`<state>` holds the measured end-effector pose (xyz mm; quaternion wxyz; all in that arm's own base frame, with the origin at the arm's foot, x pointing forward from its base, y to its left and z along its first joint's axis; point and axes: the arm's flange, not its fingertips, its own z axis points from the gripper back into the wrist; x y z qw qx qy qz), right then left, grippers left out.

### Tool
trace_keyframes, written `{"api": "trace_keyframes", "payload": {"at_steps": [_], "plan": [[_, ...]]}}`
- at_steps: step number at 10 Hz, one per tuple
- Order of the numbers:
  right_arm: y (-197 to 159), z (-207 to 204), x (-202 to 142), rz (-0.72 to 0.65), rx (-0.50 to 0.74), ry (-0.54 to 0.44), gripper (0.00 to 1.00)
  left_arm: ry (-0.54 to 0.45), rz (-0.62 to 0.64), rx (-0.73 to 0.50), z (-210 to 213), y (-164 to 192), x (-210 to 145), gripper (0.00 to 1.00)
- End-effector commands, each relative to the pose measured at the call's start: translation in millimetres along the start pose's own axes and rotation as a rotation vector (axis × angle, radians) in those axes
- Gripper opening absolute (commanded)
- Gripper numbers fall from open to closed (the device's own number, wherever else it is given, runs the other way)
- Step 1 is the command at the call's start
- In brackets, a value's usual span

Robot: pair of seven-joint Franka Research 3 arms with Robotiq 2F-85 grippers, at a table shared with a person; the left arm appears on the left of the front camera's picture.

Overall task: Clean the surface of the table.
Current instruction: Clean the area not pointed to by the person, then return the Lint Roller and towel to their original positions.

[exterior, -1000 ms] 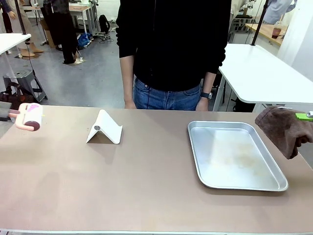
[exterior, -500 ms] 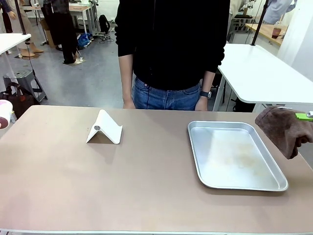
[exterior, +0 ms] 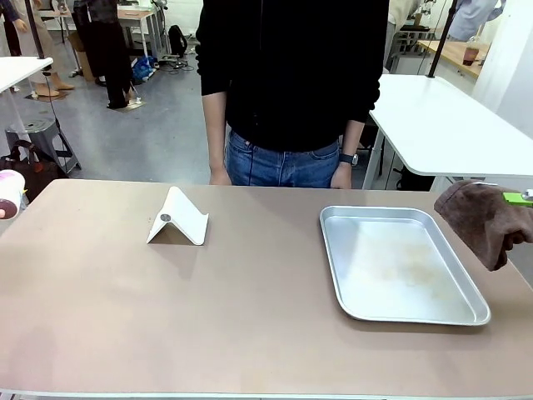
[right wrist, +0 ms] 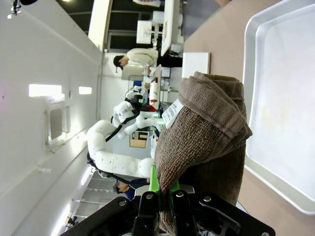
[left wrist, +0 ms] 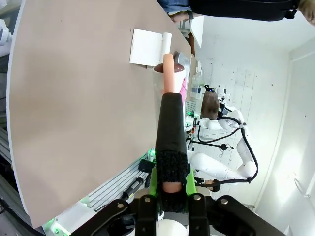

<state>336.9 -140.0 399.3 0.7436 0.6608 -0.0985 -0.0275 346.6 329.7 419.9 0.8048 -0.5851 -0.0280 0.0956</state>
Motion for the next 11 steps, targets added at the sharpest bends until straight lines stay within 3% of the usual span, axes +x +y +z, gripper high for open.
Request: {"api": "trace_keyframes", "payload": {"at_steps": [1, 11], "plan": [[5.7, 2.9, 1.3, -0.002, 0.012, 0.006, 0.07, -0.007, 0.007, -0.002, -2.6, -3.8, -4.5, 0.22], [5.7, 2.9, 1.3, -0.002, 0.012, 0.006, 0.07, -0.007, 0.007, -0.002, -2.6, -3.8, -4.5, 0.22]]}}
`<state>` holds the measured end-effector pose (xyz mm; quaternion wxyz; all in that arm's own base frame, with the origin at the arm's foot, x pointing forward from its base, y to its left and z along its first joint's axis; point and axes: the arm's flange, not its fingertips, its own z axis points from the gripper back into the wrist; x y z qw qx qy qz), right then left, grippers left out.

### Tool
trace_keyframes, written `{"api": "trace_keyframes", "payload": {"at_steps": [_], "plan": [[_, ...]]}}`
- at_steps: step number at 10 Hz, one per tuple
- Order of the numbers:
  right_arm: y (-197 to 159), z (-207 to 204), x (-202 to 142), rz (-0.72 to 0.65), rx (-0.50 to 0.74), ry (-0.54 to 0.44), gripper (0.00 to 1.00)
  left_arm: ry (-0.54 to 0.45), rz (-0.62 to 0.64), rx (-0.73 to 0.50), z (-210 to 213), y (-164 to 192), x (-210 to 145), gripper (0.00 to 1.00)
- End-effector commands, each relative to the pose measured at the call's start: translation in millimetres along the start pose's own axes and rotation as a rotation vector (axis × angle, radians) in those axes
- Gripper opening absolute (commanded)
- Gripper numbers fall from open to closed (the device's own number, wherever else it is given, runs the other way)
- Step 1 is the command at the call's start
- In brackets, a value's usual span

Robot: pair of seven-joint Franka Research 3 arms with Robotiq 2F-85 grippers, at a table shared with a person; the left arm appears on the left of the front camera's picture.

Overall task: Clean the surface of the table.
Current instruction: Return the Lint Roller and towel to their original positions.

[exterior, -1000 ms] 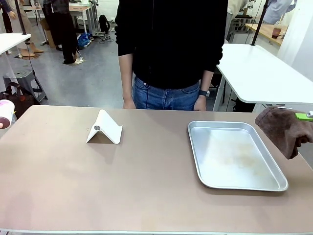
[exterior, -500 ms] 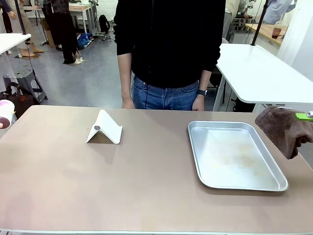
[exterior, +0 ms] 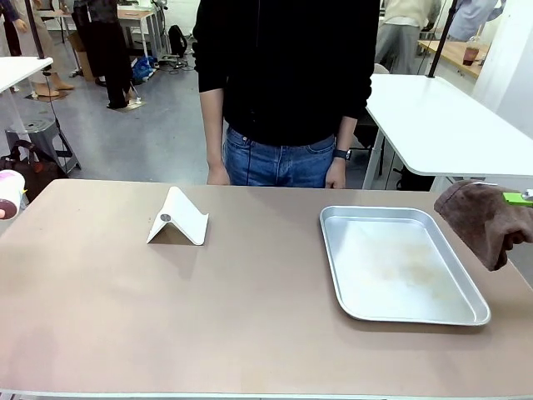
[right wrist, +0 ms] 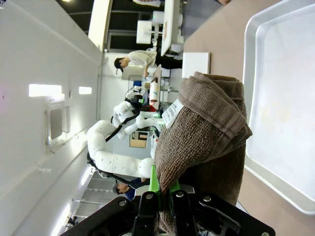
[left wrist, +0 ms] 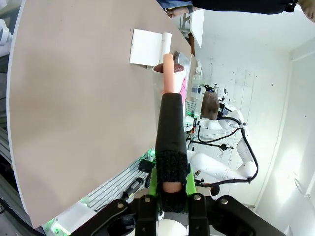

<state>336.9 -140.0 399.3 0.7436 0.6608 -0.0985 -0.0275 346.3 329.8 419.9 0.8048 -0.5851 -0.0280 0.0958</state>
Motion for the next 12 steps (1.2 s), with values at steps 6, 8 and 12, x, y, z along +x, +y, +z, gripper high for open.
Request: {"api": "trace_keyframes", "payload": {"at_steps": [6, 8, 12], "plan": [[43, -54, 7, 0.132, -0.065, 0.010, 0.07, 0.120, -0.038, -0.127, -41, -50, -4, 0.22], [67, -103, 16, 0.190, -0.108, 0.083, 0.07, 0.180, -0.021, -0.105, -72, -82, -2, 0.22], [88, -223, 29, 0.257, -0.116, 0.060, 0.07, 0.300, -0.134, 0.028, -154, -142, 0, 0.22]]}}
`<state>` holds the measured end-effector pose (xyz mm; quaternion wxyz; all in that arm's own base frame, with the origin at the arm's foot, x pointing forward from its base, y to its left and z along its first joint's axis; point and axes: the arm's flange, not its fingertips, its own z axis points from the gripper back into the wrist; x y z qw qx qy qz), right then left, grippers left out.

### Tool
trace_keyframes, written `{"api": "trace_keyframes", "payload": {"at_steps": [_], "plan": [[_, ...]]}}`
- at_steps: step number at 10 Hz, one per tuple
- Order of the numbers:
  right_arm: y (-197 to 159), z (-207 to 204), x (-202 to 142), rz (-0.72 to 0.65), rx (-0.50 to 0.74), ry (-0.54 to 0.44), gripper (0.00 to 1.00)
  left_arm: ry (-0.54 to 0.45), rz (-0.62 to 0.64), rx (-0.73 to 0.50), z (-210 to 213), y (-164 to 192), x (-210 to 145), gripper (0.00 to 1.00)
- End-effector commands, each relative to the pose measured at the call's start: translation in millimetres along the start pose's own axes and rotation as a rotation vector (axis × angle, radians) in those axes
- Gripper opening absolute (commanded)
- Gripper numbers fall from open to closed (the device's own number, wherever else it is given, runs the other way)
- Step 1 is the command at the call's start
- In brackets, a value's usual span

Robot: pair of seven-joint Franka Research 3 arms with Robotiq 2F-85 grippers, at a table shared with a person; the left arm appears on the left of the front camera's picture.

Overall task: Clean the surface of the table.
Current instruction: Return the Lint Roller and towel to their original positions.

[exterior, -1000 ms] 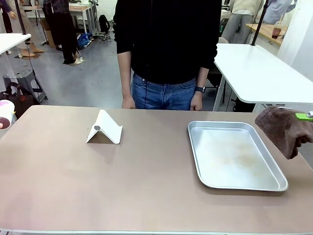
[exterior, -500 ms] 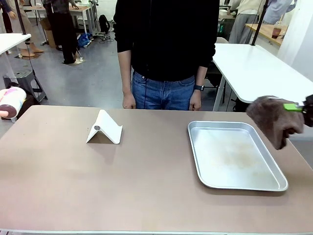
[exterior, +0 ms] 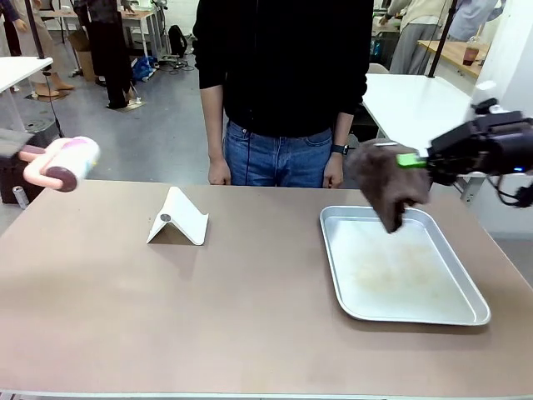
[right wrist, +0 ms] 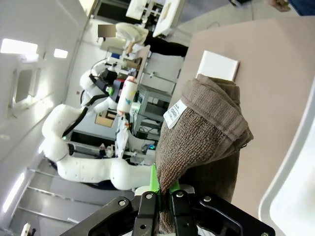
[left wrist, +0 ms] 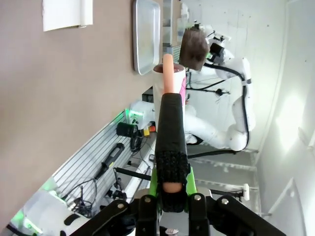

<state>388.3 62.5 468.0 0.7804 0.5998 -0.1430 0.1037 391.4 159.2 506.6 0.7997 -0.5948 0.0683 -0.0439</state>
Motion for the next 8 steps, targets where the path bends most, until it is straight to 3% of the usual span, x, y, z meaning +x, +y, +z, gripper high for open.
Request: {"api": "trace_keyframes", "payload": {"at_steps": [1, 5, 8], "plan": [[0, -50, 11, -0.008, -0.035, -0.053, 0.07, -0.023, -0.043, 0.089, -32, -12, 5, 0.22], [-15, -139, 11, 0.018, -0.110, -0.024, 0.07, -0.024, -0.083, 0.192, -87, -14, 43, 0.22], [-45, -170, 14, -0.032, -0.090, 0.020, 0.07, -0.012, -0.146, 0.197, -121, -19, 70, 0.22]]}}
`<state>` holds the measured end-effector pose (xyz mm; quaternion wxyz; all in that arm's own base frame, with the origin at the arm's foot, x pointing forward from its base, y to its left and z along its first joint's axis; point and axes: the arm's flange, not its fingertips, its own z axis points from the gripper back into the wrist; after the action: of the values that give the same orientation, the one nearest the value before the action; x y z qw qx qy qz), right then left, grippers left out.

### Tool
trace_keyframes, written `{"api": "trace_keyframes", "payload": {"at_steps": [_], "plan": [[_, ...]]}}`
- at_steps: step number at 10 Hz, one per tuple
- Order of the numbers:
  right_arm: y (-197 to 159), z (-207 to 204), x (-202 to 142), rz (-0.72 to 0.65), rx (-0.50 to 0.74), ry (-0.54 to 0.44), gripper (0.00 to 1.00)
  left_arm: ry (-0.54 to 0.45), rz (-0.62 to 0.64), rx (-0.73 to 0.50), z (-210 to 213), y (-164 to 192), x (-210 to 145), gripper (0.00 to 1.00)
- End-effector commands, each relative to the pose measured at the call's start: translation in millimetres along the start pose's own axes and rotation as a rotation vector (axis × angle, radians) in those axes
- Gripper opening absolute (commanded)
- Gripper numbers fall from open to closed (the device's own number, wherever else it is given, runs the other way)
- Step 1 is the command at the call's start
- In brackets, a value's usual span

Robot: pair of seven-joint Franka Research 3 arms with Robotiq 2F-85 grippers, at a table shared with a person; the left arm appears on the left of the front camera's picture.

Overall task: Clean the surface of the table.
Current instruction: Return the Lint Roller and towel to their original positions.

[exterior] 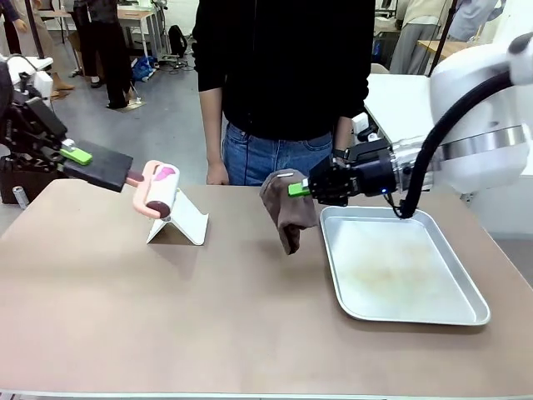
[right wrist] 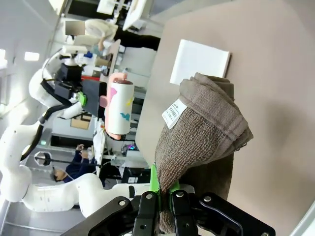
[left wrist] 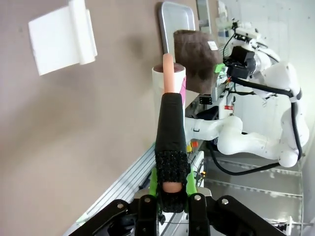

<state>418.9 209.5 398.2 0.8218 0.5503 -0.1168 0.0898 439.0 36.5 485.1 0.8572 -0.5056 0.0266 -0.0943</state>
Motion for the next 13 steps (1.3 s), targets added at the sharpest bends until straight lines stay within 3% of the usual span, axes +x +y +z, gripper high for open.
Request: {"api": "trace_keyframes", "payload": {"at_steps": [1, 3, 4, 5, 8, 10, 13], "plan": [[-17, -13, 15, -0.002, 0.034, -0.028, 0.07, 0.001, -0.041, -0.042, -13, -8, 12, 0.22], [-25, -8, 20, -0.019, 0.034, -0.039, 0.07, -0.002, -0.034, -0.035, -24, -12, 20, 0.22], [-17, 11, 18, 0.000, 0.054, 0.009, 0.07, 0.004, 0.024, -0.010, -13, -8, 20, 0.22], [-29, -8, 14, -0.048, 0.008, 0.003, 0.07, 0.019, -0.025, -0.021, -26, -10, 16, 0.22], [-30, -1, 17, -0.050, 0.019, 0.001, 0.07, 0.019, -0.025, -0.021, -26, -10, 16, 0.22], [-35, -33, 31, -0.091, 0.012, -0.078, 0.07, 0.026, -0.017, -0.009, -35, -9, 30, 0.22], [-55, -69, 36, -0.134, 0.081, -0.103, 0.07, 0.009, -0.035, 0.019, -67, -18, 68, 0.22]]}}
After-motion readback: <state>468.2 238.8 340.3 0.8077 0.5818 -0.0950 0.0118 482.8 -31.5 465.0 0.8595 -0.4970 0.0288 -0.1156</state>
